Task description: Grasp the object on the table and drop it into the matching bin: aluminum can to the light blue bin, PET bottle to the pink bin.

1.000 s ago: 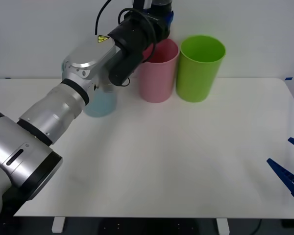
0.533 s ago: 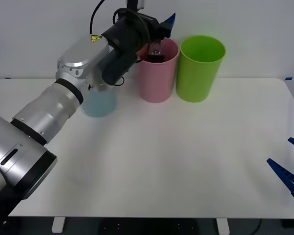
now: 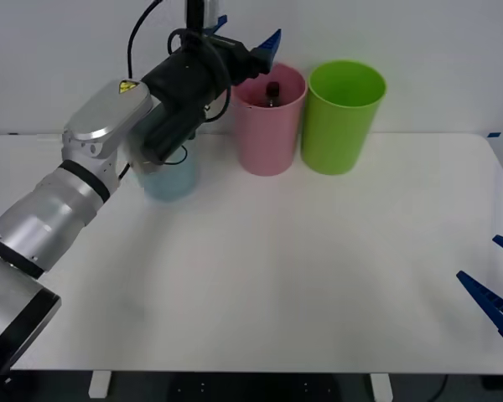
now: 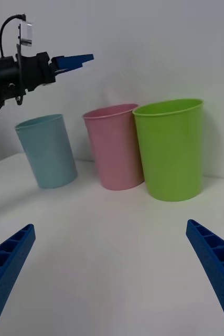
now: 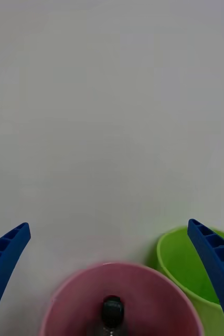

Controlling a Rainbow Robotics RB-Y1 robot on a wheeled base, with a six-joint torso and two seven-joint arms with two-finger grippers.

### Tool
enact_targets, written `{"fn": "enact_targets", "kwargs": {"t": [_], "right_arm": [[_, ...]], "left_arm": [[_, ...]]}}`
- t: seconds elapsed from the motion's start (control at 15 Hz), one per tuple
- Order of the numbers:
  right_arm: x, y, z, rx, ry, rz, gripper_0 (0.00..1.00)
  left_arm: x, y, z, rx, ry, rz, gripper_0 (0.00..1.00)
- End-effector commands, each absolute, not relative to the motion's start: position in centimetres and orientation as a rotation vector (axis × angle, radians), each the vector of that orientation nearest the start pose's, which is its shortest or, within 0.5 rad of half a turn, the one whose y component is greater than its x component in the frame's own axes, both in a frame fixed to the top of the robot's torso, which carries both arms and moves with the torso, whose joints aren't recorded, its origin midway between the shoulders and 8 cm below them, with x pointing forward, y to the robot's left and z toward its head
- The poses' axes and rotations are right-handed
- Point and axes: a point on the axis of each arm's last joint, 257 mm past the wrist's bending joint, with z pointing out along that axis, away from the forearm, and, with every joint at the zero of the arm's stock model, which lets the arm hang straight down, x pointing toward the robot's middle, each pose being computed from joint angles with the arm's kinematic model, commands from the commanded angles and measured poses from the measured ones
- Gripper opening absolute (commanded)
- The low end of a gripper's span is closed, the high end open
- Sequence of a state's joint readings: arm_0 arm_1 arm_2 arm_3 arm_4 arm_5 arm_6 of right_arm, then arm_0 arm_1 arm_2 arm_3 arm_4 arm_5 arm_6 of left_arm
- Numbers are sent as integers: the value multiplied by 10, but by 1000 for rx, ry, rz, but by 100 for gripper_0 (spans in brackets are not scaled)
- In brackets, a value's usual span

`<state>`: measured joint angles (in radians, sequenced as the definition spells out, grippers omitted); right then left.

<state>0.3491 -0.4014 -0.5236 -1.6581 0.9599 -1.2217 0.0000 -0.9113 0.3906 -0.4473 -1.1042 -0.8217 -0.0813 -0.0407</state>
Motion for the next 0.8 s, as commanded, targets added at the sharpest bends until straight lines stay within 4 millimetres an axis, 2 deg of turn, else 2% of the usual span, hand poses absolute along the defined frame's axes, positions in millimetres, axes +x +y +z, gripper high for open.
{"fn": "enact_targets", "kwargs": {"t": [0.07, 0.33, 0.8], "right_arm": [[342, -330, -169, -465, 1441, 567, 100], [342, -330, -169, -465, 1441, 567, 100], [342, -330, -169, -465, 1441, 567, 100]], "left_arm": [[668, 46, 18, 404, 1307, -473, 100], [646, 82, 13, 387, 1304, -499, 100], [605, 167, 4, 343, 1280, -536, 100]]}}
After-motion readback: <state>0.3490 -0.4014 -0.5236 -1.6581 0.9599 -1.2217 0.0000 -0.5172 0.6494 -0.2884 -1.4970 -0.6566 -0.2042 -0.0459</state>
